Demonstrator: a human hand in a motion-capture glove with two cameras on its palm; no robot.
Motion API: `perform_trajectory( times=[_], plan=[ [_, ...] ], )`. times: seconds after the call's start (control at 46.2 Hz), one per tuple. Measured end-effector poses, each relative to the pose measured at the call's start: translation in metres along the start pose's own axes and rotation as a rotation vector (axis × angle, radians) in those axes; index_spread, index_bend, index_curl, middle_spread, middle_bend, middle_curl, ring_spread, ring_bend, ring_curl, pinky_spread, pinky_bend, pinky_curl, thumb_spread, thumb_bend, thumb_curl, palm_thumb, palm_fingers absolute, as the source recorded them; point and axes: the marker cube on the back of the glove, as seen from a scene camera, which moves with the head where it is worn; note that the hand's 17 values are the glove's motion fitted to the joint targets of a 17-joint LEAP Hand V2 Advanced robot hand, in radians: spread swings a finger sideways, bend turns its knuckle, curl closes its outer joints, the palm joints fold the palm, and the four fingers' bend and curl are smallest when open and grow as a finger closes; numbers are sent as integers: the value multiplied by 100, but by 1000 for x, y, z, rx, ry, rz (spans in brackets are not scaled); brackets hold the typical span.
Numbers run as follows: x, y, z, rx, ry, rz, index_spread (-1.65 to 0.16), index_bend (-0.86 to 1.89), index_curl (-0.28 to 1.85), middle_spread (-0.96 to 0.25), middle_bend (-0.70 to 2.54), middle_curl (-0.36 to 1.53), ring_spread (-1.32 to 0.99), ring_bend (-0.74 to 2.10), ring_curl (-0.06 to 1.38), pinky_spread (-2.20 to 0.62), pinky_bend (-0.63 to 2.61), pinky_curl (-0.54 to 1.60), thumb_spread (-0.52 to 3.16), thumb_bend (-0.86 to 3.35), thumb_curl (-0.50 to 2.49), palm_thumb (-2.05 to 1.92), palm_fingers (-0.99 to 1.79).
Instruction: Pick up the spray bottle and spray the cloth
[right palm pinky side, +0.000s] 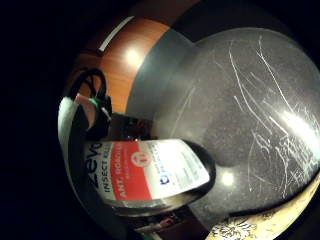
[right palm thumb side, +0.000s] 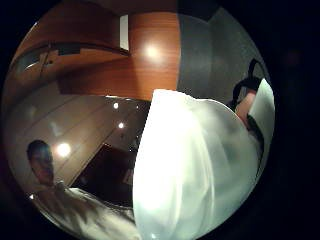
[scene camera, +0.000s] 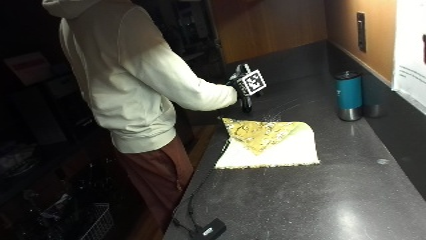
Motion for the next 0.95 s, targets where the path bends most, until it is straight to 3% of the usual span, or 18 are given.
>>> perform_trajectory(
  times=[0.087, 0.173, 0.26, 0.325, 0.39, 0.477, 0.758, 0.953],
  plan=[
    [11, -9, -13, 93, 46, 11, -15, 31, 51, -9, 44, 46, -14, 50, 41, -17, 37, 38, 32, -3, 77, 93, 122],
    [24, 16, -11, -144, 106, 57, -17, 25, 50, -9, 40, 44, -14, 46, 40, -15, 38, 38, 38, -3, 77, 93, 114],
    [30, 26, -23, -248, 128, 97, -20, 14, 47, -8, 34, 43, -13, 45, 39, -13, 35, 38, 48, -3, 75, 93, 102],
    [31, 32, -33, -316, 123, 114, -24, 13, 45, -9, 29, 42, -13, 36, 38, -11, 36, 39, 61, -6, 72, 86, 83],
    [32, 37, -45, -335, 119, 112, -28, 7, 43, -7, 20, 40, -10, 32, 39, -6, 39, 42, 69, -8, 66, 77, 46],
    [33, 44, -64, -314, 110, 116, -33, 2, 36, -5, 14, 37, -8, 32, 37, -2, 45, 42, 76, -8, 60, 67, 28],
    [22, 67, -103, -202, 94, 124, -37, 10, 25, -4, 18, 32, -6, 38, 34, 4, 53, 39, 84, -4, 48, 60, 22],
    [9, 73, -109, -224, 200, 62, -38, 15, 25, -5, 19, 33, -5, 39, 33, 5, 51, 37, 86, -4, 44, 59, 28]
  ],
)
